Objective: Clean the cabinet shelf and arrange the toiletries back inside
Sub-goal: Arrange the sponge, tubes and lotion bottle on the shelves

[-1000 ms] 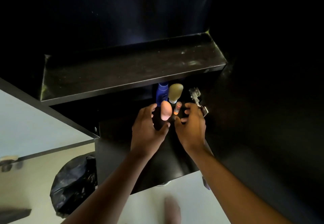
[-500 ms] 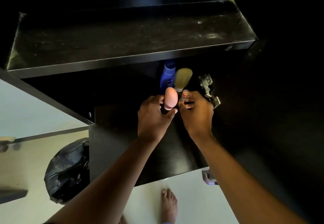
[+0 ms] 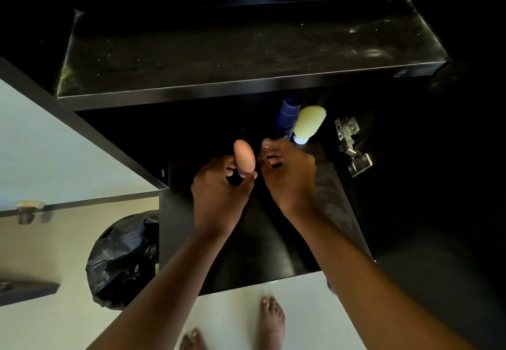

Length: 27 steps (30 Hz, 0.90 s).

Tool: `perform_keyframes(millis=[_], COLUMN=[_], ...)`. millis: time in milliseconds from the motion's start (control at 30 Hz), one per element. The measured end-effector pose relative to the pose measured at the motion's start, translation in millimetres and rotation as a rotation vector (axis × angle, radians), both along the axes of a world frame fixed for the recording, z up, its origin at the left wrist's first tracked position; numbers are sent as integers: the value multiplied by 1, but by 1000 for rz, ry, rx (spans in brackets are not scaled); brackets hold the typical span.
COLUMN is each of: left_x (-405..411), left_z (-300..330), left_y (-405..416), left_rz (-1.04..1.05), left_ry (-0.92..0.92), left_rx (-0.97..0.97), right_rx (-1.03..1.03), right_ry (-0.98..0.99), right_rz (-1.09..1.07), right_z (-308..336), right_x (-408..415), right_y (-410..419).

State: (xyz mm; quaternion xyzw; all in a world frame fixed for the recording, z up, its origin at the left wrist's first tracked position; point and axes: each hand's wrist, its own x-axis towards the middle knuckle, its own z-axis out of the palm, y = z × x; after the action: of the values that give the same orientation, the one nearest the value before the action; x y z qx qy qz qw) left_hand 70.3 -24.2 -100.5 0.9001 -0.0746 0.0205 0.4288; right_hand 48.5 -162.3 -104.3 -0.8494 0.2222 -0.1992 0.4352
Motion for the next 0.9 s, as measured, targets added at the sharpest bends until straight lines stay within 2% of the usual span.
perform_keyframes(millis=[400, 567, 767, 900], left_x=[2, -15, -48, -61], left_z=[4, 28, 96, 141], left_y=[33, 36, 38, 38], left_rz=[51, 19, -41, -102], left_ry=[-5, 30, 41, 7], left_rx=[-34, -62, -114, -157], right_rx=[-121, 30, 327, 393], right_ry=[107, 62, -4, -15], right_rz=[47, 10, 188, 122], right_z=[-4, 32, 115, 164], right_x=[19, -22, -75, -87], right_y=[20, 32, 47, 53])
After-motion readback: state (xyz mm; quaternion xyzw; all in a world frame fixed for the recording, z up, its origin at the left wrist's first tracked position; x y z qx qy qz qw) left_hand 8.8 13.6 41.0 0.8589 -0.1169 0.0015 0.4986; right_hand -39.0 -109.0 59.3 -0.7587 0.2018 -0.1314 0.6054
